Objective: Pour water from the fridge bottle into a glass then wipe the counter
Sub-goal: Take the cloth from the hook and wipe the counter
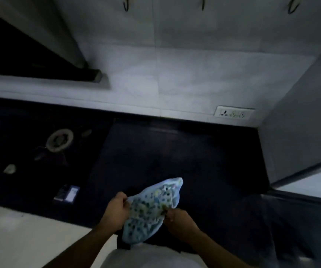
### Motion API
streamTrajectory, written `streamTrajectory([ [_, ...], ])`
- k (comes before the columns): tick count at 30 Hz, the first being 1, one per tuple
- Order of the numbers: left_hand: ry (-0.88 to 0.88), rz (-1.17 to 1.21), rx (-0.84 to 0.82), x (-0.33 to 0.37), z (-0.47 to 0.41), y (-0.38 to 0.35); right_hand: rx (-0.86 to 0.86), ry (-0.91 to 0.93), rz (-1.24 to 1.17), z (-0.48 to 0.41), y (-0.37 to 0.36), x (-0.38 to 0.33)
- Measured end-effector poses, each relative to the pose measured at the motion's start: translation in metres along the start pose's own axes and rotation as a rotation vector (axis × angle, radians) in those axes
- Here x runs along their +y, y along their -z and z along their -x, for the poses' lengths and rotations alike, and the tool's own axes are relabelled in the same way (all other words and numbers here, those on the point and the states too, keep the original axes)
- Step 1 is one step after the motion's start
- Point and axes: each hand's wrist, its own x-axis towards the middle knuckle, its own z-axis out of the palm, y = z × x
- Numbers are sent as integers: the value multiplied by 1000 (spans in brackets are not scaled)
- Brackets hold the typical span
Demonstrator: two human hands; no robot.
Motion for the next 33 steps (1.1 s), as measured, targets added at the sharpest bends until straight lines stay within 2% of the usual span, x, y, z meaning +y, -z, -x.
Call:
streamTrajectory([
  [3,0,-54,183,-19,8,-6,186,85,62,0,-19,0],
  [5,-77,-164,144,-26,13,-12,282,184,175,-4,-32,-3],
  [8,-134,-276,-40,-30,18,-35,218,293,343,-24,-50,-14],
  [10,-147,-365,-55,-30,17,-50,140,290,452,-37,-64,-20],
  [13,-192,-479,-76,-37,18,-52,132,254,561,-49,-77,-28],
  [16,-224,-320,92,-67,16,-34,258,315,493,-55,-75,-21],
  [18,-159,-323,177,-92,8,-19,355,306,405,-49,-66,5],
  [20,-108,-355,164,-110,-4,-7,492,185,332,-24,-61,45],
  [22,-147,-392,154,-125,-19,1,604,-15,300,16,-62,85],
  [27,-289,-490,175,-149,-43,7,675,-591,180,80,-60,130],
  [29,-349,-487,232,-159,-49,3,674,-691,124,80,-54,127],
  [33,-409,-382,347,-172,-58,-5,710,-774,138,83,-44,117],
])
